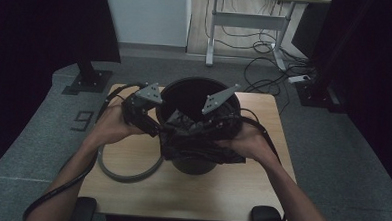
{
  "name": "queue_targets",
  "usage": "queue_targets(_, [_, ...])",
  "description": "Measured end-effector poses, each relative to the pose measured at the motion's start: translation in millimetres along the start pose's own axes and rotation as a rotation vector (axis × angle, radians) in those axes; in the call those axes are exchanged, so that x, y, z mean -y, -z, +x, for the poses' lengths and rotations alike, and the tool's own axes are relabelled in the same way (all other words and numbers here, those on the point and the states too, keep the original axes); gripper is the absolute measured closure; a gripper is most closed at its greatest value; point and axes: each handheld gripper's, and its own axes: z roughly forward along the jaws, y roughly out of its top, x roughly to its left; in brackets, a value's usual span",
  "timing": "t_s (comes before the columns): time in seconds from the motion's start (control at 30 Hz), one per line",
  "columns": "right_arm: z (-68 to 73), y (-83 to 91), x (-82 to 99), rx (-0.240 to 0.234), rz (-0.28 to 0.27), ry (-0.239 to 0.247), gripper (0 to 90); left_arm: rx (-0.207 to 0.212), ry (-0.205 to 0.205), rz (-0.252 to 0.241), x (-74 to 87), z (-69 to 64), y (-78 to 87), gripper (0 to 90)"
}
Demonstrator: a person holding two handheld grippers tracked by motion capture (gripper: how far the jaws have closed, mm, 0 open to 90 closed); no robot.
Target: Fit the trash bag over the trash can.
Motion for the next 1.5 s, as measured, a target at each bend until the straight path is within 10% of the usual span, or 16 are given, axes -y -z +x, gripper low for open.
queue_targets(0.47, [-41.8, -8.2, -12.2, 0.105, -0.006, -0.083, 88.4, -0.046, -0.027, 0.017, -17.2, 5.0, -10.1, 15.6])
queue_targets(0.6, [-52.0, -13.3, -8.0, 0.143, 0.022, -0.109, 72.8, -0.05, -0.006, 0.028, -9.4, 10.6, -17.7, 16.8])
queue_targets(0.7, [-49.3, -8.3, -8.5, 0.146, -0.004, -0.113, 57.8, -0.05, 0.006, 0.027, -4.7, 12.5, -20.4, 16.9])
queue_targets(1.03, [-17.1, -3.6, -6.2, 0.009, -0.019, -0.038, 47.5, -0.046, 0.022, 0.008, -1.5, 12.4, -19.9, 17.9])
queue_targets(1.3, [-12.3, -9.6, -2.2, -0.092, -0.007, -0.011, 78.6, -0.041, 0.015, 0.003, -2.1, 12.5, -18.9, 17.8])
queue_targets(1.5, [-18.5, -6.1, -3.9, -0.032, -0.007, -0.028, 87.5, -0.037, -0.017, -0.02, -10.2, 6.4, -5.5, 17.8])
